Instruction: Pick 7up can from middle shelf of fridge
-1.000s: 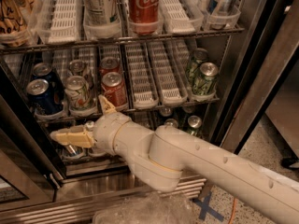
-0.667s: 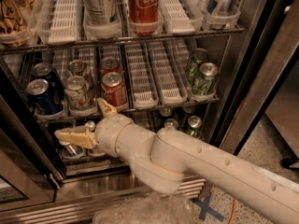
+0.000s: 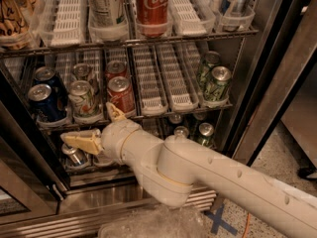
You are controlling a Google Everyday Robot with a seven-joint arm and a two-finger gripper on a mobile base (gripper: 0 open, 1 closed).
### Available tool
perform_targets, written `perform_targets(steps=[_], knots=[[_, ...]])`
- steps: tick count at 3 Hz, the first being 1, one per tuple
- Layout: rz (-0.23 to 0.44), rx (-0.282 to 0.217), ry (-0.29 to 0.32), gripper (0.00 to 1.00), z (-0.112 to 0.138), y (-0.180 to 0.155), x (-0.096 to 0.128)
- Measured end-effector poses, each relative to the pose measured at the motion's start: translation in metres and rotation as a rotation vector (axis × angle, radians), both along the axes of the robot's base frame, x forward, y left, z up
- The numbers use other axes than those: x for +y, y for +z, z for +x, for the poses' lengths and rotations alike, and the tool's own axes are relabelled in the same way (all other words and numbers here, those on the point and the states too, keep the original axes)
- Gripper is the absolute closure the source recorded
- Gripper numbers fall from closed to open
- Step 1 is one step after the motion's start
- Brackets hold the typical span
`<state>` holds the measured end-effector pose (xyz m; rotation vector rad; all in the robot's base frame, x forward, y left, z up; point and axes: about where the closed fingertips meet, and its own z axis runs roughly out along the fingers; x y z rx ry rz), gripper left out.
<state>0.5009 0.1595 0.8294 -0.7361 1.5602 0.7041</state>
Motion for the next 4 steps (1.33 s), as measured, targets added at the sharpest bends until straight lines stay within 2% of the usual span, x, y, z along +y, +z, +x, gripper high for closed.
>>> perform_targets(steps=[1, 2, 3, 4], knots=[[-0.041, 0.006, -0.057, 0.18, 0.01, -0.008, -0.009], [-0.041, 0.006, -0.056, 0.18, 0.01, -0.008, -0.009], [-0.013, 0.041, -0.095, 0.15, 0.032, -0.007, -0.011], [0.057, 0.082, -0.13, 0.14, 0.063, 0.003, -0.004]])
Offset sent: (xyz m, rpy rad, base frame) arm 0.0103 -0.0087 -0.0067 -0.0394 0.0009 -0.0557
